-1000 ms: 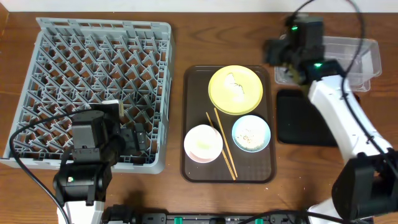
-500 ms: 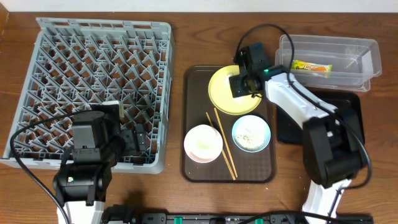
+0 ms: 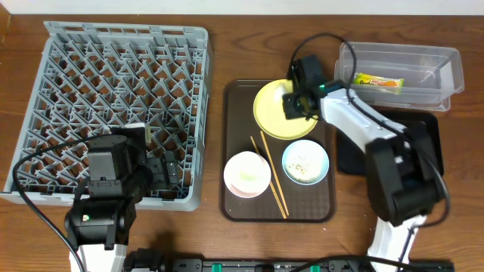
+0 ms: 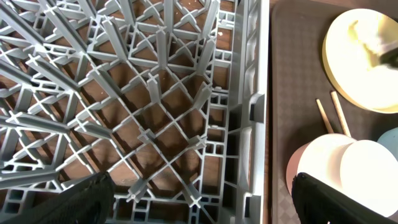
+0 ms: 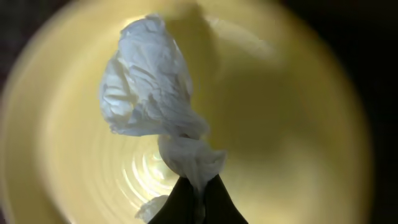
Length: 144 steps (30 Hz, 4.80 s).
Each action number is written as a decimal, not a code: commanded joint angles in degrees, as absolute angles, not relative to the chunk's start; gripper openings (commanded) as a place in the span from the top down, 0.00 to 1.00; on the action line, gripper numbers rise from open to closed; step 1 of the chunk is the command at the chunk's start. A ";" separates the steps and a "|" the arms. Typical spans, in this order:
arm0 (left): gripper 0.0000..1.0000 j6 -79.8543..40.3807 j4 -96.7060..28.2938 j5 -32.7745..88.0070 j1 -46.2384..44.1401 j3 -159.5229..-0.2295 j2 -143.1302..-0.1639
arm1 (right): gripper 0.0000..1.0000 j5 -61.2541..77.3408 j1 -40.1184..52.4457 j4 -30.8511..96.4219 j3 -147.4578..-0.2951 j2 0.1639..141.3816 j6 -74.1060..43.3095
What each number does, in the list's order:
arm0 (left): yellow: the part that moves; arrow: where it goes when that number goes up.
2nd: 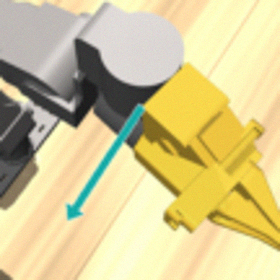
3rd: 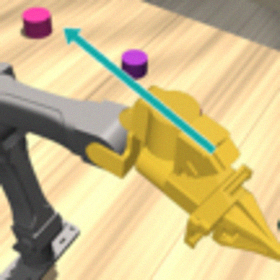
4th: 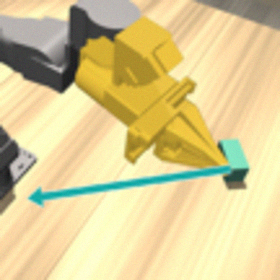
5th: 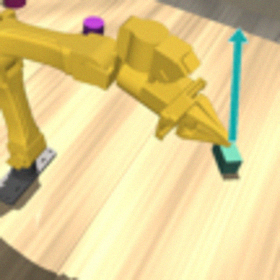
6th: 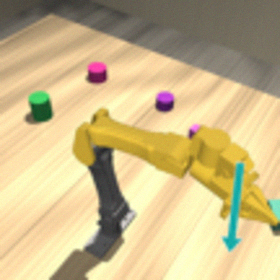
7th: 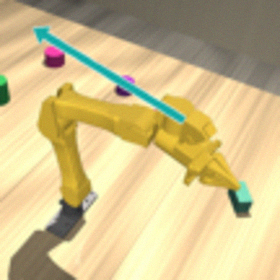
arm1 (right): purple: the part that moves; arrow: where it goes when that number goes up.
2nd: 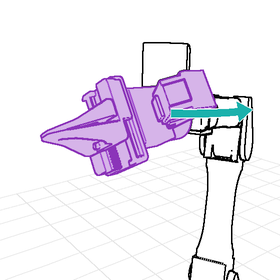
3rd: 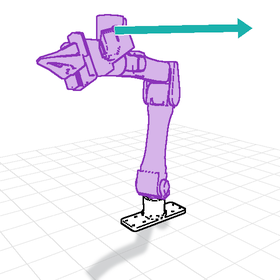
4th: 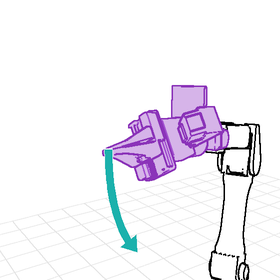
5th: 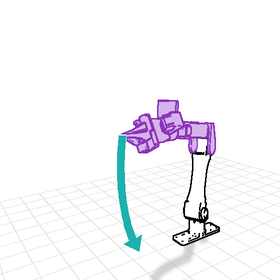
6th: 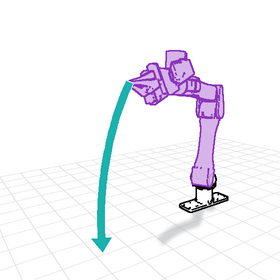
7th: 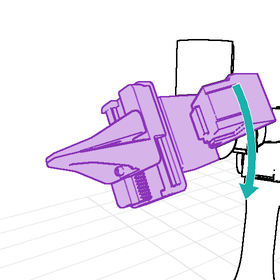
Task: Sort waste into correct bins and load items into the dishwasher
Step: 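Grasp the white tissue from the yellow plate and drop it in the bin, then grasp the rim of the blue rice bowl with the right gripper, then tip the blue bowl over the black tray to pour out the rice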
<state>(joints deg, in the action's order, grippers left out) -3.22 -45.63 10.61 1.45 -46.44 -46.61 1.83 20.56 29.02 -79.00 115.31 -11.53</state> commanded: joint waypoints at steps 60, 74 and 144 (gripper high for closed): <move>0.07 -3.77 -46.72 11.33 1.65 -47.86 -46.30 | 0.56 4.47 33.80 32.12 -51.35 87.39 -26.76; 0.07 -3.75 -46.72 11.33 1.65 -47.86 -46.30 | 0.60 1.04 34.50 25.87 -47.75 88.97 -31.29; 0.07 -3.75 -46.68 11.33 1.65 -47.86 -46.30 | 0.99 66.24 -20.18 25.63 -48.51 89.08 -8.88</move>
